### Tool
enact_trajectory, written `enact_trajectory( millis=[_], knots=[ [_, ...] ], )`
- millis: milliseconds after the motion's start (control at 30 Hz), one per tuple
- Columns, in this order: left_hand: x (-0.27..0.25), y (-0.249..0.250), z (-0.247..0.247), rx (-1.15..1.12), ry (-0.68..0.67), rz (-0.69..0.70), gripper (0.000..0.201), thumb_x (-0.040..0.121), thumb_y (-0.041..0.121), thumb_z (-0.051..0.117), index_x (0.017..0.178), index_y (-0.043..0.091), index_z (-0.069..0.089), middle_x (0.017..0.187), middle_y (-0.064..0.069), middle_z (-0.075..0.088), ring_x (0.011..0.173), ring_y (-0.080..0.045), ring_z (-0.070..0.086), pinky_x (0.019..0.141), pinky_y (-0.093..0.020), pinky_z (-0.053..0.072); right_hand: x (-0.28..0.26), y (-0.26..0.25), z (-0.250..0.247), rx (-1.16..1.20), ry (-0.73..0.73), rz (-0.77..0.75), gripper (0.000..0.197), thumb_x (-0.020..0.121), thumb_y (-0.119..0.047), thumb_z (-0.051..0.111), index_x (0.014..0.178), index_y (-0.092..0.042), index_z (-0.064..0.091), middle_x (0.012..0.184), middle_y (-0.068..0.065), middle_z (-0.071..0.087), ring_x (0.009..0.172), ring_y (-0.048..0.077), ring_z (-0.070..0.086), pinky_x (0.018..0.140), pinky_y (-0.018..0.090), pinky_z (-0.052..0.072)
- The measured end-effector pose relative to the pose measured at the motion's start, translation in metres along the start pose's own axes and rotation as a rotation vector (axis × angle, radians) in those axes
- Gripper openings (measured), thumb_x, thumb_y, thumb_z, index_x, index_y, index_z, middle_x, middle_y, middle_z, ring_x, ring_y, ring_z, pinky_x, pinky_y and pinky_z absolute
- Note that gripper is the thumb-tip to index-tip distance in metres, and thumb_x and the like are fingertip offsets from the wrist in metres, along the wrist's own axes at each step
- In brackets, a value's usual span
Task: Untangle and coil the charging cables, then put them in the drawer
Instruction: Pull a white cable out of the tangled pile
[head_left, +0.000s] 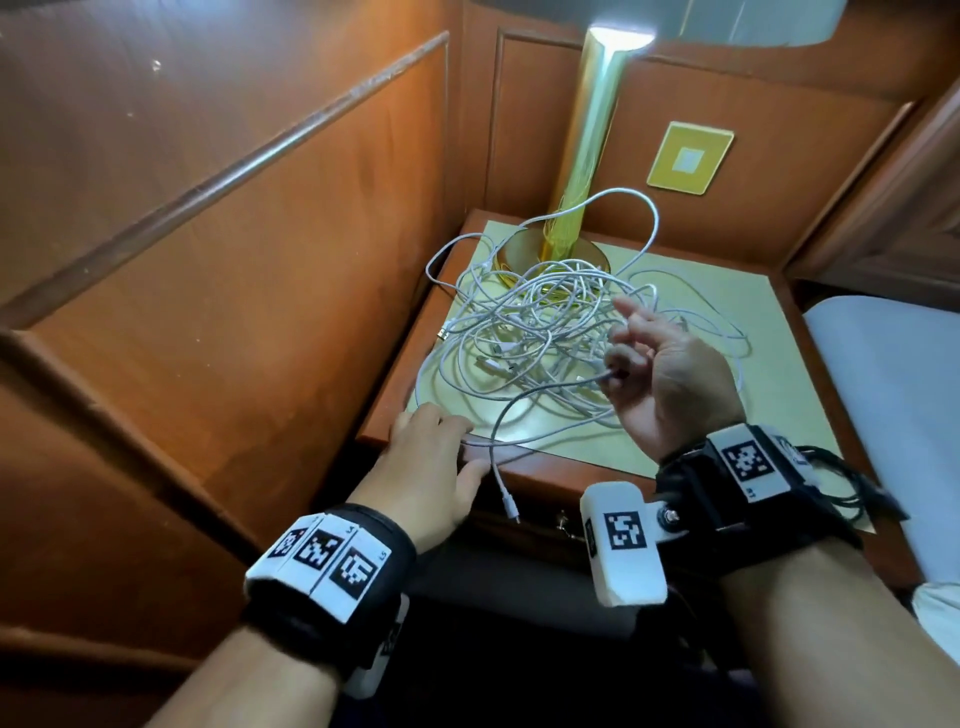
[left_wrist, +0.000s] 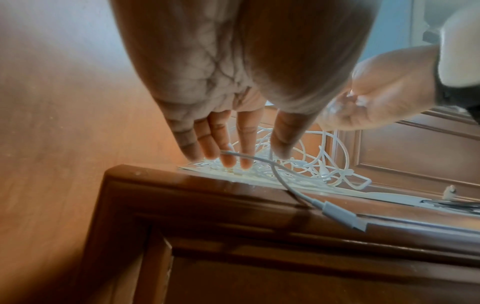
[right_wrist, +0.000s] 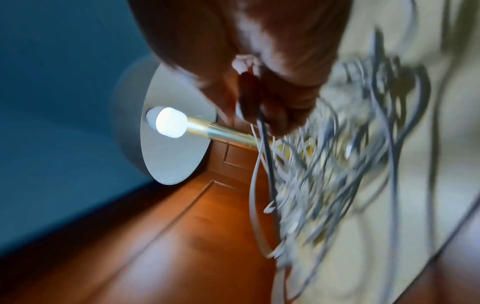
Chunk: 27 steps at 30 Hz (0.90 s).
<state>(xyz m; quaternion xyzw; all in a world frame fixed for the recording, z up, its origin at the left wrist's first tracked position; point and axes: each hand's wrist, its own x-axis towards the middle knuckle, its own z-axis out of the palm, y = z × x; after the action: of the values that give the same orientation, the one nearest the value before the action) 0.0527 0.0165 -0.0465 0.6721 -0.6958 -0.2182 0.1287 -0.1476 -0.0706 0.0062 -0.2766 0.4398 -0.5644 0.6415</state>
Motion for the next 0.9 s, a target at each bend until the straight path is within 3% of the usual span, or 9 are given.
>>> enact_trajectory(
  millis=[167,300,367,433,567,667,733,800,900],
  knots=[
    [0.008,-0.014,-0.004,-0.004,0.154,-0.035,0.029,0.098,0.035,0.060,0.118,0.016,0.069,0.116,-0.004,0.048,0.121,-0.025,0.036,0.104,-0.039,0.039,0.004,-0.001,-0.029,-1.034,0.182,-0.190,0.023,0.092,-0.022,0.065,0.111,-0.012,0.073,0.072,0.002,0.066,0.053,0.015,0.052,0.062,0.032,0.048],
    [0.013,-0.023,-0.009,-0.008,0.327,-0.077,0.021,0.092,0.026,0.070,0.105,0.011,0.078,0.108,-0.008,0.054,0.112,-0.031,0.043,0.095,-0.033,0.039,0.001,-0.005,-0.041,-1.232,0.148,-0.242,0.025,0.098,-0.025,0.057,0.092,-0.014,0.078,0.044,-0.004,0.050,0.049,0.023,0.046,0.057,0.030,0.039],
    [0.014,-0.023,-0.009,0.007,0.340,-0.110,0.022,0.092,0.027,0.070,0.106,0.011,0.077,0.110,-0.008,0.055,0.113,-0.031,0.044,0.093,-0.033,0.039,-0.001,-0.006,-0.039,-1.094,0.107,-0.307,0.025,0.100,-0.027,0.054,0.088,-0.020,0.075,0.043,-0.008,0.047,0.049,0.020,0.043,0.056,0.029,0.038],
    [0.014,-0.022,-0.006,0.029,0.311,-0.129,0.024,0.093,0.028,0.069,0.109,0.012,0.076,0.112,-0.006,0.057,0.114,-0.031,0.045,0.094,-0.035,0.042,-0.006,-0.006,-0.033,-0.782,0.038,-0.311,0.024,0.103,-0.022,0.052,0.086,-0.019,0.069,0.065,0.000,0.060,0.060,0.017,0.051,0.060,0.034,0.046],
    [0.015,-0.018,0.000,0.048,0.248,-0.082,0.022,0.093,0.029,0.068,0.106,0.014,0.077,0.109,-0.006,0.059,0.111,-0.029,0.054,0.095,-0.040,0.047,-0.014,-0.011,-0.023,-0.241,-0.076,-0.192,0.021,0.107,-0.013,0.040,0.094,-0.014,0.056,0.110,0.013,0.065,0.108,0.025,0.062,0.091,0.038,0.054],
    [0.013,-0.013,-0.001,0.007,0.266,-0.076,0.018,0.091,0.029,0.071,0.100,0.014,0.077,0.106,-0.005,0.060,0.104,-0.026,0.059,0.092,-0.040,0.050,-0.017,-0.018,-0.020,0.016,-0.136,-0.121,0.029,0.107,-0.017,0.033,0.091,-0.012,0.057,0.128,0.015,0.066,0.123,0.030,0.060,0.101,0.042,0.051],
    [0.011,-0.012,-0.004,0.005,0.259,-0.096,0.016,0.090,0.033,0.071,0.095,0.019,0.077,0.103,-0.002,0.060,0.100,-0.024,0.060,0.089,-0.039,0.052,-0.018,-0.023,-0.019,0.155,-0.138,-0.065,0.040,0.105,-0.018,0.035,0.076,-0.013,0.062,0.123,0.015,0.070,0.124,0.031,0.061,0.105,0.043,0.048],
    [0.009,-0.010,-0.007,0.000,0.239,-0.132,0.015,0.089,0.037,0.071,0.089,0.023,0.076,0.098,0.000,0.061,0.097,-0.023,0.061,0.085,-0.037,0.052,-0.020,-0.026,-0.019,0.286,-0.141,-0.025,0.033,0.099,-0.017,0.038,0.072,-0.015,0.056,0.107,0.012,0.074,0.119,0.032,0.065,0.104,0.043,0.049],
    [0.009,-0.008,-0.009,-0.039,0.251,-0.174,0.017,0.088,0.037,0.069,0.081,0.021,0.075,0.090,-0.002,0.066,0.092,-0.025,0.063,0.079,-0.035,0.053,-0.020,-0.029,-0.024,0.380,-0.135,-0.021,0.018,0.092,-0.016,0.041,0.074,-0.019,0.045,0.073,0.000,0.058,0.092,0.021,0.072,0.083,0.035,0.050]
  ],
)
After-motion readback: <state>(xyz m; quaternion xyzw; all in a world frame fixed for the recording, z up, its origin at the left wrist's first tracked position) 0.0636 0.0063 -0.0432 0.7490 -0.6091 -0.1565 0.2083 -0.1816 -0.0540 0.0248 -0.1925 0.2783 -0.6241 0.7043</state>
